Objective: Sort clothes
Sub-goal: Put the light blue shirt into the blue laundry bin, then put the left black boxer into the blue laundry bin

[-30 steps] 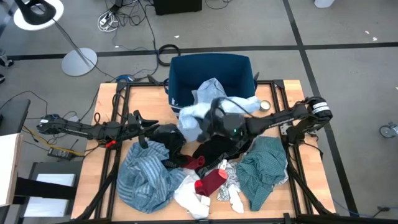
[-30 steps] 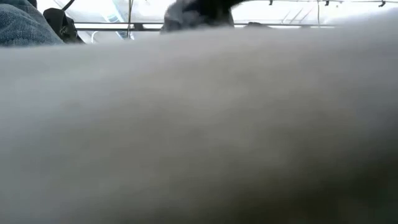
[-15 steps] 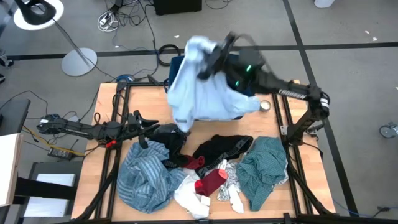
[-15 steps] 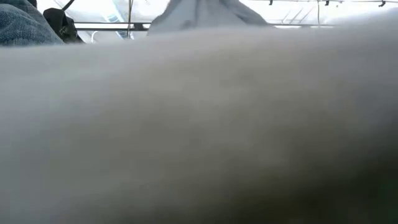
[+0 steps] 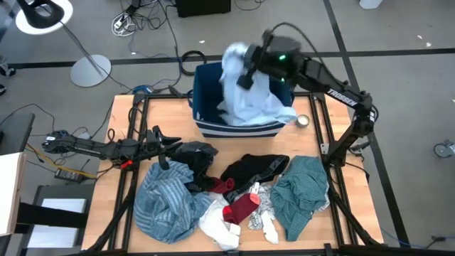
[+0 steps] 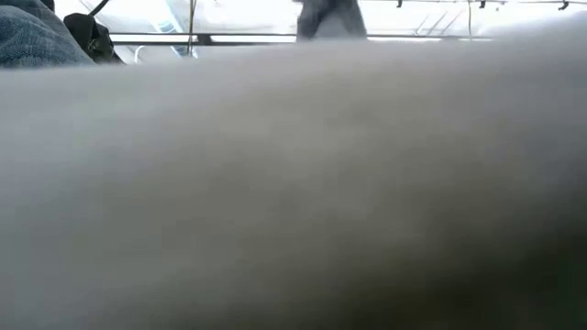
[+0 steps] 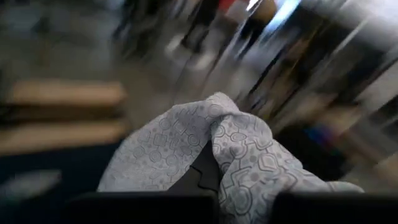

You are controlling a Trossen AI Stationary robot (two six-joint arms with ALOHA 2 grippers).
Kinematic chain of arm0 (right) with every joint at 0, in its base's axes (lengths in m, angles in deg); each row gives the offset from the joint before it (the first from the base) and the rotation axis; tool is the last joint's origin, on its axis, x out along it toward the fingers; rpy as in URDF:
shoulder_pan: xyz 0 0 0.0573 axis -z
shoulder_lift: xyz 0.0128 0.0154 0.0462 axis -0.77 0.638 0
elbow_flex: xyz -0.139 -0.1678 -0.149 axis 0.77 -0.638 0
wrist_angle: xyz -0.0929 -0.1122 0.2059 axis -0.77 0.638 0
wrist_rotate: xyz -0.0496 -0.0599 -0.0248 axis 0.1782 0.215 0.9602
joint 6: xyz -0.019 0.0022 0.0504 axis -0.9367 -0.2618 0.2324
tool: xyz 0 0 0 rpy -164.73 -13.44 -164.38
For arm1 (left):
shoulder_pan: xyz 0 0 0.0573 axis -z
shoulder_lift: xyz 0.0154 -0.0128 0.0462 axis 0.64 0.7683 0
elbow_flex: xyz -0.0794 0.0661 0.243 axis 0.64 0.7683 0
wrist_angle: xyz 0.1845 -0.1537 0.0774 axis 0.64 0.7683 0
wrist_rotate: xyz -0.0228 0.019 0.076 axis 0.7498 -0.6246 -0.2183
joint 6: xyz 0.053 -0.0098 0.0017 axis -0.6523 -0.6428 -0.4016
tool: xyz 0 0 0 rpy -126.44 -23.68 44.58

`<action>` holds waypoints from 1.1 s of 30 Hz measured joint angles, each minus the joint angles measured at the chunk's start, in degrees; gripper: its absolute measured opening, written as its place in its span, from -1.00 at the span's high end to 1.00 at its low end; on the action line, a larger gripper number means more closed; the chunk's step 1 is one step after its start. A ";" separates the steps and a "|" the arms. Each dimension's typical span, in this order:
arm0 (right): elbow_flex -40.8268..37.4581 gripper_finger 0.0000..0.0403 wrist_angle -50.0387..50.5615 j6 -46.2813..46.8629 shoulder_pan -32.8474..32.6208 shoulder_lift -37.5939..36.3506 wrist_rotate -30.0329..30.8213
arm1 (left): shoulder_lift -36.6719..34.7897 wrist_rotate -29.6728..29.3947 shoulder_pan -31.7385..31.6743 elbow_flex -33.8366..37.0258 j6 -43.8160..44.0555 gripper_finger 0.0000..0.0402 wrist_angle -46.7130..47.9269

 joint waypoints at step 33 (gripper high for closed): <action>-6.87 -0.04 39.20 24.64 5.12 -2.61 -9.38 | 0.00 0.00 0.02 -0.02 1.16 0.47 1.04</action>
